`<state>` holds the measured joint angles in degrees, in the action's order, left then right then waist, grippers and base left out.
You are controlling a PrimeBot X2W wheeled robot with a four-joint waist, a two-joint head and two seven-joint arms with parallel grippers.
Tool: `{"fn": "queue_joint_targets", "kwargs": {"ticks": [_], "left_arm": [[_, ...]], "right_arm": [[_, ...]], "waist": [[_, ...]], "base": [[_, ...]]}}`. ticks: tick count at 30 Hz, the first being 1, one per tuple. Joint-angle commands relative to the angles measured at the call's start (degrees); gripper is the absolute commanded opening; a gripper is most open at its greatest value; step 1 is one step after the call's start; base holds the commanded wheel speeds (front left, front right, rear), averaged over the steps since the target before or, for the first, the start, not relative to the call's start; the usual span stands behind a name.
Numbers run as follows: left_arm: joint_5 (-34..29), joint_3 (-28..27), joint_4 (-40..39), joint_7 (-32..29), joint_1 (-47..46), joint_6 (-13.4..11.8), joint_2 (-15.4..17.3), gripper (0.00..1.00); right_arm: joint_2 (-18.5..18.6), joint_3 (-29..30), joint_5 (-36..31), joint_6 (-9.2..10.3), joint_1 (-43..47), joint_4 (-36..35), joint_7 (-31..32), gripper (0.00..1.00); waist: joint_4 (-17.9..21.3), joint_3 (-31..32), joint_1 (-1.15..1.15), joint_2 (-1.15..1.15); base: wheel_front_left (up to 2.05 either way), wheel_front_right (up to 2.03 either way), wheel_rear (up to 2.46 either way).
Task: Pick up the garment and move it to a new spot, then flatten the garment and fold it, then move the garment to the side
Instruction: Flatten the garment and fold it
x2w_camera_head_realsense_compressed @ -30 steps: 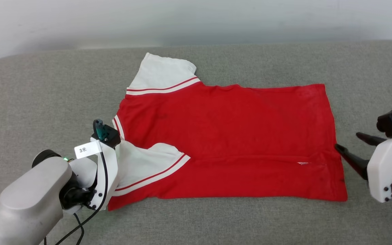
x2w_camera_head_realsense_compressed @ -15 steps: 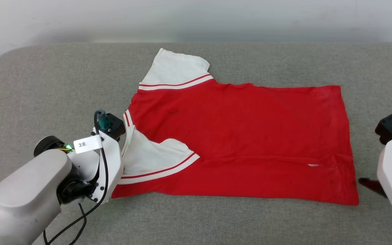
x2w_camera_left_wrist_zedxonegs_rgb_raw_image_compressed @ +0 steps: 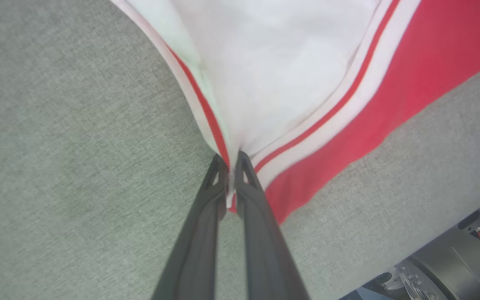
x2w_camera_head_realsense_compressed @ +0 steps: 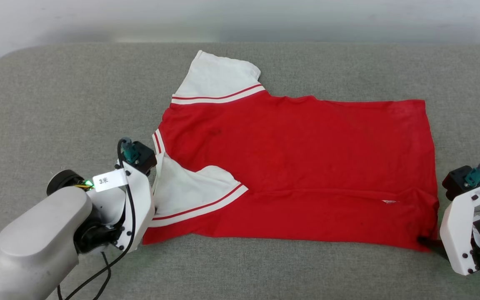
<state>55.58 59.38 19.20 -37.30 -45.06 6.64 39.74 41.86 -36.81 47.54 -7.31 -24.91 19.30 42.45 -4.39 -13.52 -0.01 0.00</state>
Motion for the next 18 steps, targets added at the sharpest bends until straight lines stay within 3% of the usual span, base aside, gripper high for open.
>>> {"fn": "queue_joint_targets", "kwargs": {"ticks": [1,10,18], "left_arm": [[0.4,-0.1,0.4,0.3,0.8,0.3,0.5,0.00],[3.7,-0.7,-1.2,0.6,4.7,0.2,3.3,0.00],[5.8,0.4,-7.3,-0.1,9.9,-1.1,6.6,0.00]], "right_arm": [[-3.0,-3.0,0.9,-0.31,1.2,0.7,-1.0,0.00],[5.2,-4.8,3.5,-0.16,0.2,-5.8,-6.7,0.00],[12.5,-3.8,7.2,-0.16,5.7,-12.3,-6.5,0.00]], "waist": [[0.3,0.8,0.01,0.00],[0.8,6.5,0.01,0.00],[1.0,8.6,0.01,0.00]], "base": [[0.00,0.00,0.00],[0.00,0.00,0.00],[0.00,0.00,0.00]]}}
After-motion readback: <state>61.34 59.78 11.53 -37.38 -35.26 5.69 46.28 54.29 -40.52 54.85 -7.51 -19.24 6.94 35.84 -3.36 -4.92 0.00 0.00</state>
